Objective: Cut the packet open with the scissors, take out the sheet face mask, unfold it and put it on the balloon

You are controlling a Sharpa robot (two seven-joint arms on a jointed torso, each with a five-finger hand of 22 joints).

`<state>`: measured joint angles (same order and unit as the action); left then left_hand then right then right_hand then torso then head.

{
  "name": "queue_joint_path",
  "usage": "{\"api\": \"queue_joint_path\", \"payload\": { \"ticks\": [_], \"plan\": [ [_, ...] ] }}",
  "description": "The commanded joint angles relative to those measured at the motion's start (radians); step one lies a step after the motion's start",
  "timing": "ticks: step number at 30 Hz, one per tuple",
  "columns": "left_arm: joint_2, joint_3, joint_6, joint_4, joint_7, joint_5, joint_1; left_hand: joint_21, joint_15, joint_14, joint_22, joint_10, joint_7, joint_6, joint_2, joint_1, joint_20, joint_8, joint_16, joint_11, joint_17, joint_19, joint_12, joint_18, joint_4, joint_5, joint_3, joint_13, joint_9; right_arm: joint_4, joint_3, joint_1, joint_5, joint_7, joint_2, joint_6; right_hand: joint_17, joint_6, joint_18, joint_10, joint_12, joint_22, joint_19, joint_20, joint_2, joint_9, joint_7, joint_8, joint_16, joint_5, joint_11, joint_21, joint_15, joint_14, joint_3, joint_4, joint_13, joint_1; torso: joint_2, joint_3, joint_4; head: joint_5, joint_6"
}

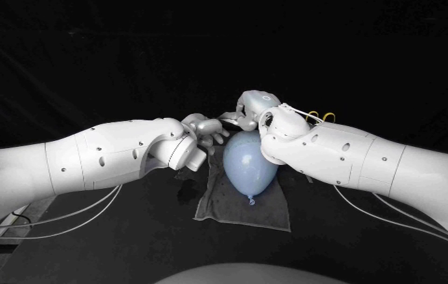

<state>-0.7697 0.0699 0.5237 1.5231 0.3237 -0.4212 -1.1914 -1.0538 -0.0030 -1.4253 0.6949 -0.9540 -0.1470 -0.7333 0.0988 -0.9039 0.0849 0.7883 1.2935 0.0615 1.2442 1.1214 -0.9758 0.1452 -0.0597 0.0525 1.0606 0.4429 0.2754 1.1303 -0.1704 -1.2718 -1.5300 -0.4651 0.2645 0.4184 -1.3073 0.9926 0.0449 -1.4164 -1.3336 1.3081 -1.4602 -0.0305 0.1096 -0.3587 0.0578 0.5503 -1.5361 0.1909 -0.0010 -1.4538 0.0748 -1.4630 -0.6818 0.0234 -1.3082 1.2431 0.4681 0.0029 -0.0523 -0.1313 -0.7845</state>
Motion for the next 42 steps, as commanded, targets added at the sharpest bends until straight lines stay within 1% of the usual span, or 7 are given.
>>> {"api": "queue_joint_path", "payload": {
  "ticks": [1,7,9,15,18,37,42],
  "plan": [
    [0.003,-0.001,-0.006,0.002,-0.045,0.03,-0.002,0.048,0.013,0.035,-0.064,0.03,-0.017,0.035,0.054,0.054,0.01,-0.026,-0.048,0.022,-0.053,-0.04,0.032,0.026,-0.036,-0.004,-0.093,-0.015,-0.011,0.015,0.001,-0.001,0.02,0.019,0.001,-0.022,-0.22,0.008,-0.016,-0.059,0.001,0.21,-0.062,0.002,-0.003,-0.004,-0.002,0.067,-0.007,-0.003,-0.019,-0.001,0.006,-0.098,-0.008,-0.001,-0.094,-0.008,0.0,0.0001,-0.0011,0.0,0.001],
    [0.0,-0.001,-0.071,0.016,-0.072,0.022,-0.002,0.123,0.033,0.092,-0.142,0.074,-0.033,0.058,0.171,-0.075,0.034,-0.074,-0.101,0.041,-0.112,-0.085,0.087,0.039,0.015,-0.003,-0.353,-0.048,-0.038,0.014,0.001,-0.001,0.019,0.013,-0.001,-0.016,-0.219,0.008,-0.016,-0.059,0.002,0.21,-0.062,0.002,-0.004,-0.003,-0.002,0.067,-0.007,-0.005,-0.019,-0.002,0.006,-0.098,-0.008,0.0,-0.094,-0.009,0.0,0.0006,0.0,0.003,0.003],
    [-0.001,-0.001,-0.083,0.019,-0.076,0.018,-0.002,0.131,0.036,0.102,-0.147,0.08,-0.035,0.061,0.173,-0.117,0.037,-0.084,-0.106,0.044,-0.119,-0.087,0.093,0.039,0.017,-0.004,-0.423,-0.053,-0.043,0.012,0.001,-0.001,0.018,0.013,-0.001,-0.015,-0.219,0.008,-0.016,-0.059,0.002,0.21,-0.062,0.002,-0.004,-0.003,-0.002,0.067,-0.007,-0.005,-0.019,-0.002,0.006,-0.098,-0.008,0.0,-0.094,-0.009,0.001,0.0005,0.0003,0.004,0.004],
    [-0.006,-0.001,-0.112,0.03,-0.099,0.01,-0.002,0.166,0.054,0.158,-0.172,0.111,-0.049,0.077,0.061,-0.37,0.051,-0.115,-0.127,0.059,-0.174,-0.092,0.1,0.04,-0.113,-0.01,-0.966,-0.078,-0.066,0.009,0.001,-0.001,0.017,0.013,-0.001,-0.01,-0.219,0.008,-0.017,-0.059,0.002,0.211,-0.063,0.002,-0.004,-0.003,-0.002,0.067,-0.007,-0.006,-0.019,-0.003,0.006,-0.098,-0.009,0.0,-0.094,-0.009,0.0,0.0,-0.0002,0.004,0.007],
    [-0.006,-0.001,-0.104,0.03,-0.106,0.019,-0.002,0.172,0.055,0.172,-0.176,0.122,-0.054,0.087,0.068,-0.411,0.056,-0.118,-0.136,0.064,-0.195,-0.092,0.098,0.039,-0.188,-0.004,-1.087,-0.083,-0.07,0.017,0.001,-0.001,0.017,0.014,0.001,-0.008,-0.219,0.008,-0.017,-0.059,0.002,0.211,-0.063,0.002,-0.004,-0.003,-0.002,0.067,-0.007,-0.006,-0.019,-0.003,0.006,-0.098,-0.009,0.0,-0.094,-0.009,0.0,0.0,-0.0006,0.006,0.008],
    [-0.003,-0.001,-0.036,0.019,-0.091,0.073,-0.001,0.178,0.047,0.161,-0.188,0.101,-0.044,0.054,-0.189,-0.147,0.05,-0.107,-0.123,0.054,-0.218,-0.076,0.075,0.04,-0.236,-0.003,-1.246,-0.103,-0.077,0.073,0.002,-0.001,0.011,0.014,0.028,0.005,-0.22,0.008,-0.017,-0.059,0.003,0.211,-0.063,0.002,-0.005,-0.003,-0.002,0.067,-0.007,-0.007,-0.02,-0.003,0.006,-0.098,-0.01,0.0,-0.094,-0.009,0.0,0.0005,-0.0012,0.011,0.015],
    [-0.006,-0.001,-0.041,0.022,-0.091,0.077,-0.001,0.18,0.047,0.164,-0.189,0.101,-0.044,0.051,-0.189,-0.148,0.05,-0.107,-0.125,0.054,-0.225,-0.077,0.074,0.04,-0.232,-0.002,-1.267,-0.106,-0.079,0.072,0.002,-0.001,0.012,0.014,0.031,0.004,-0.22,0.007,-0.017,-0.059,0.003,0.211,-0.063,0.002,-0.005,-0.003,-0.002,0.067,-0.007,-0.009,-0.02,-0.004,0.006,-0.098,-0.011,0.001,-0.093,-0.009,0.0,0.0004,-0.0002,0.011,0.013]
  ]
}}
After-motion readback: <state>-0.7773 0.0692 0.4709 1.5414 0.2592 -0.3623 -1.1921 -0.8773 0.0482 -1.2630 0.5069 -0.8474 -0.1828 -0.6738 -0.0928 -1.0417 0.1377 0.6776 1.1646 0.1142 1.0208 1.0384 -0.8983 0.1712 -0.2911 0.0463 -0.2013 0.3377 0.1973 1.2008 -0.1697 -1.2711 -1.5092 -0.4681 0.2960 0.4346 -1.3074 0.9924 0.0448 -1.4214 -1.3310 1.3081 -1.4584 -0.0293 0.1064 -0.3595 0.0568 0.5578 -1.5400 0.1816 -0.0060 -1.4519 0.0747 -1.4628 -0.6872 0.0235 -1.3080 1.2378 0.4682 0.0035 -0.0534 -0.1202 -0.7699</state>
